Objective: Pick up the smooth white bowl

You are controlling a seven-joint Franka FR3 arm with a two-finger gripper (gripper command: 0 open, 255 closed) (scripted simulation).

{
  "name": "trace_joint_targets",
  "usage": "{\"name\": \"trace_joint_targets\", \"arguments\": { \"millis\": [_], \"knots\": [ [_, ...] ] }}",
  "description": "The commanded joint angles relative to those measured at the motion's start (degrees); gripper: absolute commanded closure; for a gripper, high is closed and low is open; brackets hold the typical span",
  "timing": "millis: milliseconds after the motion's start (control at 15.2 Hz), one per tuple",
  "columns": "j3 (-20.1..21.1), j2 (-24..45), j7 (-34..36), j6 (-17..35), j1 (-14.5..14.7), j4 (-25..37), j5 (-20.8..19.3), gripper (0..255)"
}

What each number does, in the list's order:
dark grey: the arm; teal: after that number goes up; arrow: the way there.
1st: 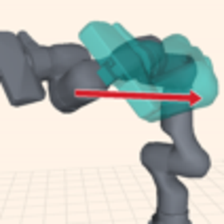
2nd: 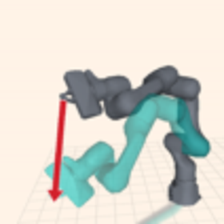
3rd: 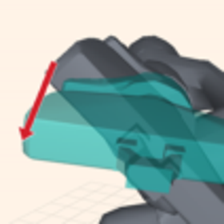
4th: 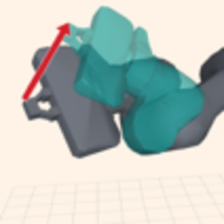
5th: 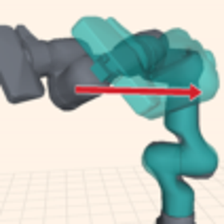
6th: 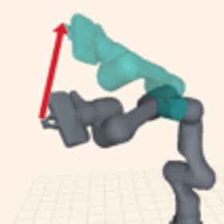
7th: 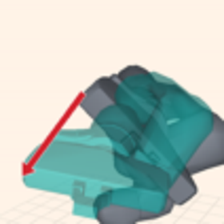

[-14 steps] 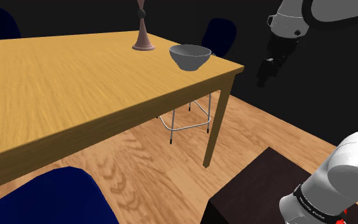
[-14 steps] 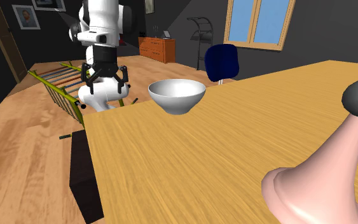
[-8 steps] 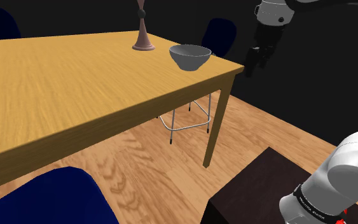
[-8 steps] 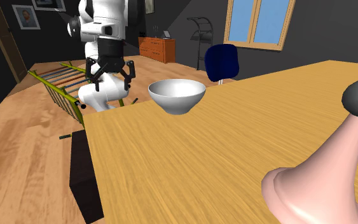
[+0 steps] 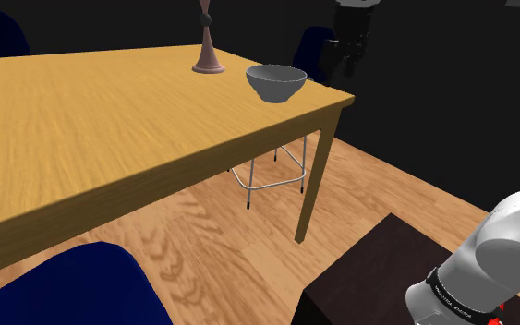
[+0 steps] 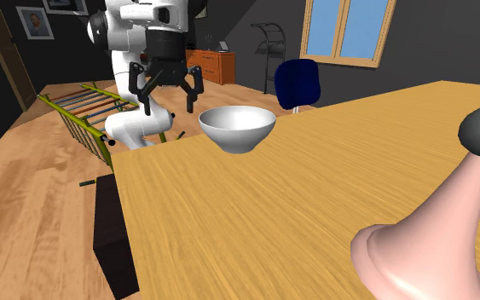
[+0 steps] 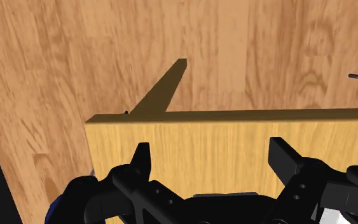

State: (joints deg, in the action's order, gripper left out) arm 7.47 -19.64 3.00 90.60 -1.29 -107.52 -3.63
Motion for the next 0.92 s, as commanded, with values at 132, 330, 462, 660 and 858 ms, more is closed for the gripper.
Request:
{"name": "trace_joint_targets", "arguments": {
  "millis": [132,330,462,660,858],
  "knots": [
    [1.1,10.2,1.8,-4.5,0.1,14.4,0.3,0],
    [1.9,18.2,3.2,-8.4,0.4,26.2,0.1,0],
    [2.4,24.3,4.2,-11.9,0.9,35.6,-0.3,0],
    [2.4,25.7,4.5,-11.4,1.1,36.5,-0.3,0],
    [2.3,24.2,4.5,-8.4,0.9,32.0,0.0,0]
  ]
}}
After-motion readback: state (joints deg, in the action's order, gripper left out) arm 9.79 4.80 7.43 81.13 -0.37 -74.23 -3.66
